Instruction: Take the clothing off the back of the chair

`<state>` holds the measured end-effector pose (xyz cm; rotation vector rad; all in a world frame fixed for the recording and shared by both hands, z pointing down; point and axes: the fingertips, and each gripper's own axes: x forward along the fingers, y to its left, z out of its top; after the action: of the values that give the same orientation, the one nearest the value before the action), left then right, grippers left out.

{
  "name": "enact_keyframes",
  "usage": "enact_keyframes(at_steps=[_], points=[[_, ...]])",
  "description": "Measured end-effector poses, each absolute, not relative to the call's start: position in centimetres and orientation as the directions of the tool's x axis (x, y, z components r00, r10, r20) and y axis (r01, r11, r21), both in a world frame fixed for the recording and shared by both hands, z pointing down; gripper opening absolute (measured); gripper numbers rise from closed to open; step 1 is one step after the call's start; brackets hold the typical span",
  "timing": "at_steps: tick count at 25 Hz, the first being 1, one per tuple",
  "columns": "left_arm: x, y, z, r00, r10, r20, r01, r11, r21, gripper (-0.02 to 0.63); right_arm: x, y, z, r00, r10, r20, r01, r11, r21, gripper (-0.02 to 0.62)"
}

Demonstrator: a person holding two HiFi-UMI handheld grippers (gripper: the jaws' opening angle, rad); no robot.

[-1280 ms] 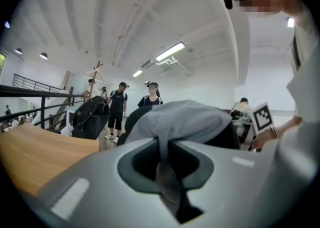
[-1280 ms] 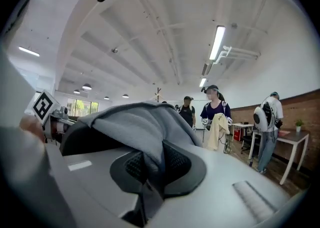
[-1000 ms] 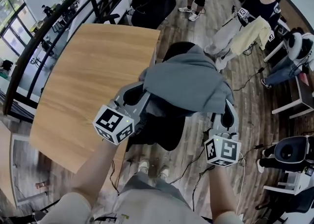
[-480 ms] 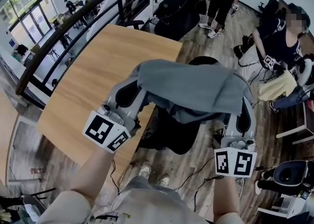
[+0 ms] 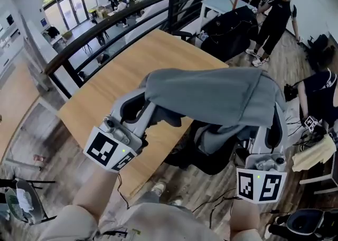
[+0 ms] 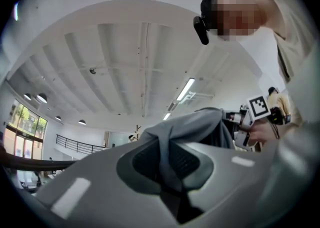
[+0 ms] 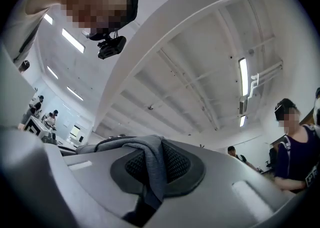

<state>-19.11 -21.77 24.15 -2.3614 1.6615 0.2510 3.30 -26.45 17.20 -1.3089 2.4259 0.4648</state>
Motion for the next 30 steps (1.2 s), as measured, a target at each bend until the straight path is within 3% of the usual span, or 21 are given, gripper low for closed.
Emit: enact_keyframes(at_steps=[11, 30], points=[[-27.3, -10.8, 20.8, 0.148, -0.949, -0.279, -0.981, -0.103, -0.167, 0.037, -6.6, -20.8, 14.5, -0.654, -0.572, -0.496, -0.704, 0.701, 0.119, 0.025], [-36.3, 4.3, 18.0, -0.123, -0.934, -0.335, -0.972, 0.182, -0.151, 0.037, -18.9, -10.9, 13.0, -0.793, -0.317, -0.521, -0.449, 0.881, 0.147, 0.026]])
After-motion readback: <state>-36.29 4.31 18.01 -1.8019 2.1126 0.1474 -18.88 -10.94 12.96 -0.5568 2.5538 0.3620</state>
